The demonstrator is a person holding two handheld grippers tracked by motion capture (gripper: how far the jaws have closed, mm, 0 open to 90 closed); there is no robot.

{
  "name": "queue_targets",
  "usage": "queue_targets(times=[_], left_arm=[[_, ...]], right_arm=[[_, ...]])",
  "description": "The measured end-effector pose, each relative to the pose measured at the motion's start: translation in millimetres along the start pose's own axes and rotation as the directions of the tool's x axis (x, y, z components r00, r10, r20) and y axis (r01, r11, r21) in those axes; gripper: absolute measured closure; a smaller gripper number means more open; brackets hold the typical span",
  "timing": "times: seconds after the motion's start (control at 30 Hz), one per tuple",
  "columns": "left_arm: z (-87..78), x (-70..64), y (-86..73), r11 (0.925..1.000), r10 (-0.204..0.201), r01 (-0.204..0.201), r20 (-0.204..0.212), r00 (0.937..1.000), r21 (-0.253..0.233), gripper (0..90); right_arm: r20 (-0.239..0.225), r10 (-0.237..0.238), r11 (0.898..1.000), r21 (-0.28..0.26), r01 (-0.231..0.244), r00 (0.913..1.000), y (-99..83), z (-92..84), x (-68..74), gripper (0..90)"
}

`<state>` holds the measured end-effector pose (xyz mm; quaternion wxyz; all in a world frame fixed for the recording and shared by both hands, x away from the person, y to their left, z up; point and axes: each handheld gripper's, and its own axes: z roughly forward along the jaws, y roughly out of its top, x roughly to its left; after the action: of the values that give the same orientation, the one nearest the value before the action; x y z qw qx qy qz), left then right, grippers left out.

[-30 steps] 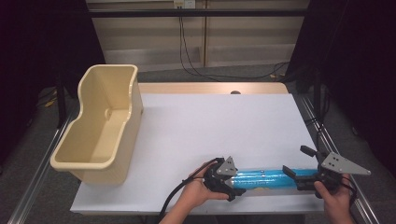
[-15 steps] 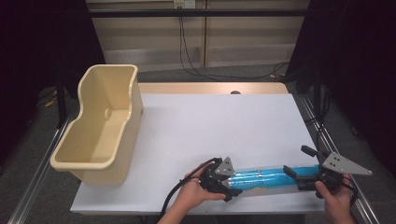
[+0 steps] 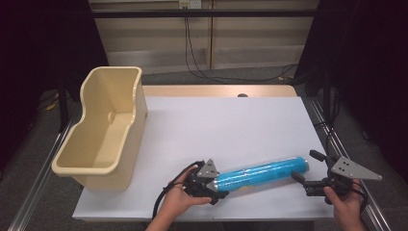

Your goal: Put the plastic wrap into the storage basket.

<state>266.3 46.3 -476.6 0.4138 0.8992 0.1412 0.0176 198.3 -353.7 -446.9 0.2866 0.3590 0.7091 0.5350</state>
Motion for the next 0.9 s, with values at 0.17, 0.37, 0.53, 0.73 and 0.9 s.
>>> queue_targets(times=[0.17,0.37,0.53,0.73,0.9], left_arm=[[-22.2,8.5,-17.7,0.9987,-0.052,0.051,-0.055,0.9971,-0.004,28.0],[-48.5,14.0,-38.8,0.9955,-0.095,0.095,-0.118,0.9884,-0.009,27.9],[-70.3,17.7,-56.7,0.9918,-0.128,0.127,-0.157,0.9793,-0.017,27.9],[-87.6,17.9,-71.1,0.9897,-0.143,0.141,-0.191,0.971,-0.023,27.9],[-95.1,18.4,-78.2,0.9874,-0.158,0.155,-0.194,0.9682,-0.029,28.0]], right_arm=[[-0.002,0.0,1.0,0.0,0.0,1.0,0.3,1.4,0.5,0.7],[-0.009,-0.002,1.0,0.001,0.002,1.0,0.4,3.2,1.7,0.7],[-0.01,0.0,1.0,0.006,0.0,0.9999,-0.1,4.1,1.6,0.7],[-0.015,-0.004,1.0,0.007,0.004,0.9999,0.2,6.3,2.6,0.7],[-0.018,-0.005,1.0,0.007,0.005,0.9998,0.3,7.3,3.2,0.7]])
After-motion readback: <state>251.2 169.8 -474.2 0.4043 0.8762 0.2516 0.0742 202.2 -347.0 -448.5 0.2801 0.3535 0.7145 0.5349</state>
